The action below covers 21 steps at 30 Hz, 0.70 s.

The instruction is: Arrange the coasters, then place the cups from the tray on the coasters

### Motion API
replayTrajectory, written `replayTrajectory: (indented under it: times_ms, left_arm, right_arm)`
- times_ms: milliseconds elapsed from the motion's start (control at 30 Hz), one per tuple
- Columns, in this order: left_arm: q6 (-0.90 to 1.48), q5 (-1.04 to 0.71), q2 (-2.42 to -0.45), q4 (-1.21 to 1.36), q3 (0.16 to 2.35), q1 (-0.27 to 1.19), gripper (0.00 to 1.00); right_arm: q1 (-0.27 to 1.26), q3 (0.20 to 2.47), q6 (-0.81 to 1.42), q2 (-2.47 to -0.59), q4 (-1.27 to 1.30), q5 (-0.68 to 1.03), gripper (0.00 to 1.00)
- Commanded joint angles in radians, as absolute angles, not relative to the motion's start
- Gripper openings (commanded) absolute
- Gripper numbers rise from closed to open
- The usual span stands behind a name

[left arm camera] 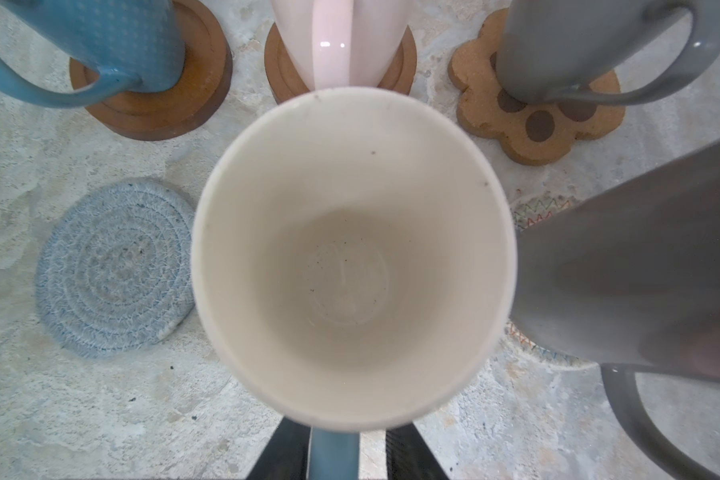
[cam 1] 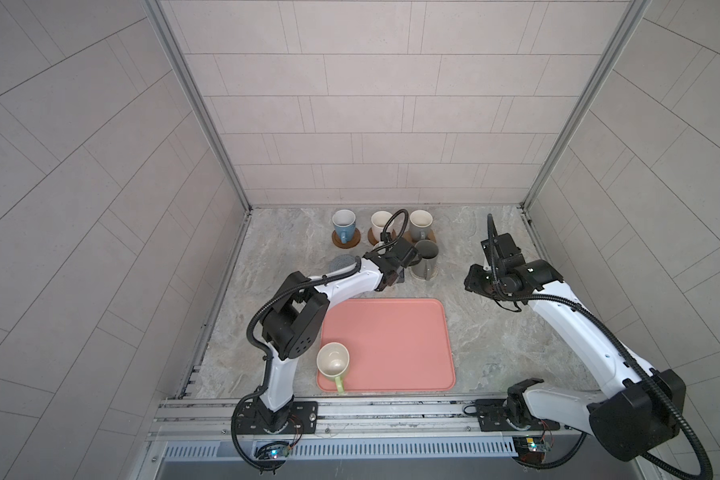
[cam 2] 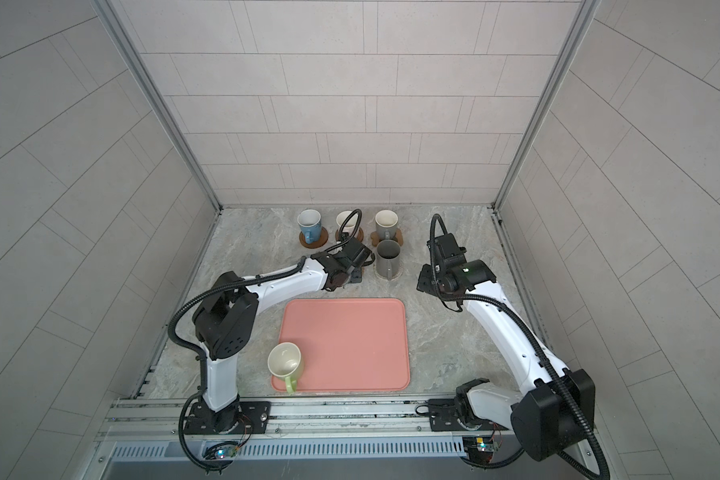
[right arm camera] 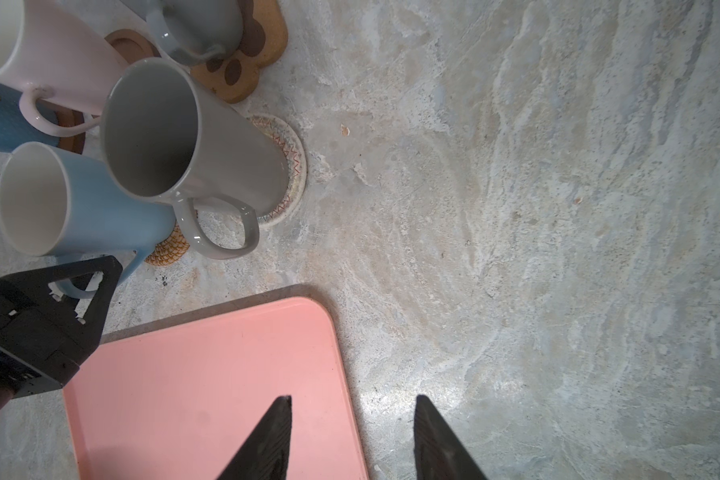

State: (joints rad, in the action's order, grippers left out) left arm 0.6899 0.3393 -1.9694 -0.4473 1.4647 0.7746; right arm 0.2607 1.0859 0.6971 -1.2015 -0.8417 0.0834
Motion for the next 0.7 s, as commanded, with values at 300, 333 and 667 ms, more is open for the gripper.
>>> replayTrajectory:
  times_ms: [300,333,667]
  left_arm:
    - [0.719,0.298,-1.894,-0.443,1.453,0.771,0.41]
    - [0.719,0.291,-1.89,-0.439,1.447,0.771,0.41]
    - [0.761,0.267,-1.855,-0.419,1.411,0.771,0.49]
  right_arm:
    - [0.258,1.072,0.707,-1.175,-0.854,0.074,0.5]
    - [0.258,1.072,0.709,-1.175,-0.853,0.074,0.5]
    - [0.258,1.069,0.71,-1.166,-0.854,0.074,0.5]
